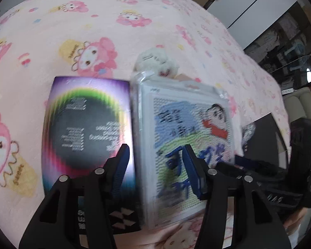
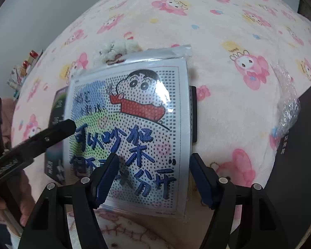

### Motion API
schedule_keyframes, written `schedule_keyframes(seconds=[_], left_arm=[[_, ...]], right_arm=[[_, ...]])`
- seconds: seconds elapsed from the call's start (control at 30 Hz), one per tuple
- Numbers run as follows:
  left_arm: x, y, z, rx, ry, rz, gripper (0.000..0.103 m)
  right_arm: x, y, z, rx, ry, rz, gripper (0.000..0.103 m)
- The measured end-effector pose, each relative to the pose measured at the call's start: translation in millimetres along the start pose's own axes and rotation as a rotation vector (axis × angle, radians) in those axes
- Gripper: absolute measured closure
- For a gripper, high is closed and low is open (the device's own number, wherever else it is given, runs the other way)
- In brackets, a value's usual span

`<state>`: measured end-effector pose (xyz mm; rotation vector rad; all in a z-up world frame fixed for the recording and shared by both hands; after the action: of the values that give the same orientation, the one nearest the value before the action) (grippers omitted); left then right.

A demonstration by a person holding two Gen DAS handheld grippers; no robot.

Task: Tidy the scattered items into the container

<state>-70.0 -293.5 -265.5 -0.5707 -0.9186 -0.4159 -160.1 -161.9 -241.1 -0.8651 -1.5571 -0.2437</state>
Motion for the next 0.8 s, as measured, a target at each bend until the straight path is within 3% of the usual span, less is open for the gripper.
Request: schedule_keyframes(seconds=[0.1, 0.17, 0.23, 0.3, 0.43, 0.63, 0.8], left_arm=[[-7.0, 6.8, -0.5, -0.016, -0.001, -0.019, 0.048], [-12.1, 14.3, 9.0, -0.05, 0.016, -0.053, 0.044], [-10.7, 17.1, 13.9, -0.08, -0.027, -0.035, 0.044], [-1.1, 16.3, 16.3, -0.064, -0.004, -0.033, 0.045], [38.9, 14.6, 35.1, -0.091, 0.067, 0.019, 0.048], [86.7, 24.0, 79.9, -0.207, 0.074, 0.091, 0.048], [106.2, 39.6, 125.1, -0.274, 0.135, 0.09, 0.048]], right_arm=[[-4.5, -3.6, 4.7, -0.004, 0.032, -0.001, 0.035], [-14.7, 0.3, 1.7, -0.01, -0.012, -0.025, 0.037], [-11.7, -1.0, -4.0, -0.006, 0.007, -0.018, 0.038], [-2.1, -0.8, -7.5, 0.001, 0.021, -0.006, 0.041], [32.9, 3.8, -6.7, -0.003, 0.022, 0.054, 0.049], [97.9, 8.6, -13.5, -0.006, 0.047, 0.177, 0.049], [151.0, 50.0, 0.7, -0.046, 0.06, 0.238, 0.049]])
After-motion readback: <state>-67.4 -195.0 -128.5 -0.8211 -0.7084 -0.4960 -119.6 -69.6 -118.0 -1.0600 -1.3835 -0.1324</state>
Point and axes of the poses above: each gripper's, at about its wrist camera, not at the fingertips, and x roughly against the way its jaws point, z to its right, y to its underside, the point moved 9 cm from there along -x, roughly the way its jaws point, and after that the axes turned 11 degrees about x, right-handed, at the moved point
